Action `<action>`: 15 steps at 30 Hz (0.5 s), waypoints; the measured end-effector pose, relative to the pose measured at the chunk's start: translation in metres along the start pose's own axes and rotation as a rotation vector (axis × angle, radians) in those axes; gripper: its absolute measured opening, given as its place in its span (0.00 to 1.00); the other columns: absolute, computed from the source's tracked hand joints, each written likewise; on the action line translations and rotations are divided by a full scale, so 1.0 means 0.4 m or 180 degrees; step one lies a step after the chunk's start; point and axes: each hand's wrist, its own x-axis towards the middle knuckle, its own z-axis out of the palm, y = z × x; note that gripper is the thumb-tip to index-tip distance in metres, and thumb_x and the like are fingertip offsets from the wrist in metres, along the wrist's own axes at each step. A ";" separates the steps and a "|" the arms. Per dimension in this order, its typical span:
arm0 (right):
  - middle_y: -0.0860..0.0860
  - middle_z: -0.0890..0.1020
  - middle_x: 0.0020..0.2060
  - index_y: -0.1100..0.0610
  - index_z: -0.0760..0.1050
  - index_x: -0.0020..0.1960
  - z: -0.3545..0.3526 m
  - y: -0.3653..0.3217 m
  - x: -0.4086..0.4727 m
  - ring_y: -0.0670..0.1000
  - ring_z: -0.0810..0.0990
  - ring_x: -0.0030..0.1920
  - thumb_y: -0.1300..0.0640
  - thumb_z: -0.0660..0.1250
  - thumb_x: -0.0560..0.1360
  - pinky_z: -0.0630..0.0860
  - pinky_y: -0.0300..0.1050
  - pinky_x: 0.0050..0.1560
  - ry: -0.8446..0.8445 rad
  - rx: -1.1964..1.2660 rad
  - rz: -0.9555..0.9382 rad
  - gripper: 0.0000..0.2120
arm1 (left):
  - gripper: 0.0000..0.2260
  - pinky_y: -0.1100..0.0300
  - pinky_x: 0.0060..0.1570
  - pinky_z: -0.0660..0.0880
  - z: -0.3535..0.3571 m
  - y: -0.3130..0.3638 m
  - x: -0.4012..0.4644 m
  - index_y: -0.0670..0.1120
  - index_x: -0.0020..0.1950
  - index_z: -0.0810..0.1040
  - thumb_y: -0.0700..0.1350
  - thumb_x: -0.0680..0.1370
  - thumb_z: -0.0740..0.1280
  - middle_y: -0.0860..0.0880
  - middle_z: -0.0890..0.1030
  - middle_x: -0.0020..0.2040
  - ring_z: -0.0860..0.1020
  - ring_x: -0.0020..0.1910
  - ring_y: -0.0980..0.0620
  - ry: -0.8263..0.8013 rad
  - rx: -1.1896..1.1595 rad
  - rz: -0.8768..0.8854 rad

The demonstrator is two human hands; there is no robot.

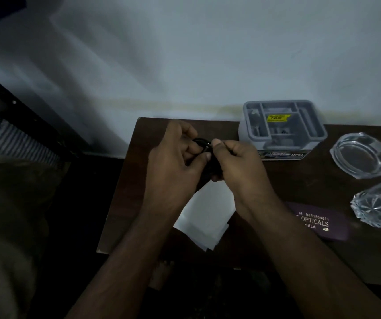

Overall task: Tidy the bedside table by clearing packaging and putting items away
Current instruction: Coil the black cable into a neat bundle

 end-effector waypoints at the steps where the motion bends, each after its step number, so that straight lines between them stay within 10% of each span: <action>1: 0.53 0.83 0.33 0.56 0.84 0.42 -0.003 -0.001 0.004 0.46 0.81 0.31 0.53 0.64 0.84 0.76 0.41 0.30 -0.0079 0.0218 0.0133 0.16 | 0.16 0.65 0.42 0.81 -0.001 0.000 -0.001 0.52 0.52 0.73 0.40 0.73 0.77 0.55 0.84 0.39 0.84 0.41 0.62 -0.0002 -0.0016 0.0044; 8: 0.58 0.82 0.35 0.58 0.83 0.43 -0.013 0.002 -0.002 0.47 0.78 0.32 0.51 0.63 0.84 0.77 0.45 0.34 -0.0402 -0.0471 -0.0405 0.17 | 0.13 0.68 0.37 0.77 -0.007 -0.009 -0.003 0.51 0.51 0.73 0.43 0.75 0.76 0.55 0.83 0.39 0.82 0.40 0.62 0.0022 0.0188 -0.0035; 15: 0.50 0.86 0.48 0.53 0.77 0.69 -0.045 -0.012 -0.016 0.45 0.82 0.41 0.57 0.62 0.83 0.79 0.43 0.44 -0.0706 -0.2060 -0.1476 0.16 | 0.14 0.72 0.37 0.75 -0.010 -0.012 -0.007 0.48 0.56 0.71 0.34 0.77 0.71 0.51 0.81 0.41 0.81 0.42 0.59 -0.0533 0.0314 0.0134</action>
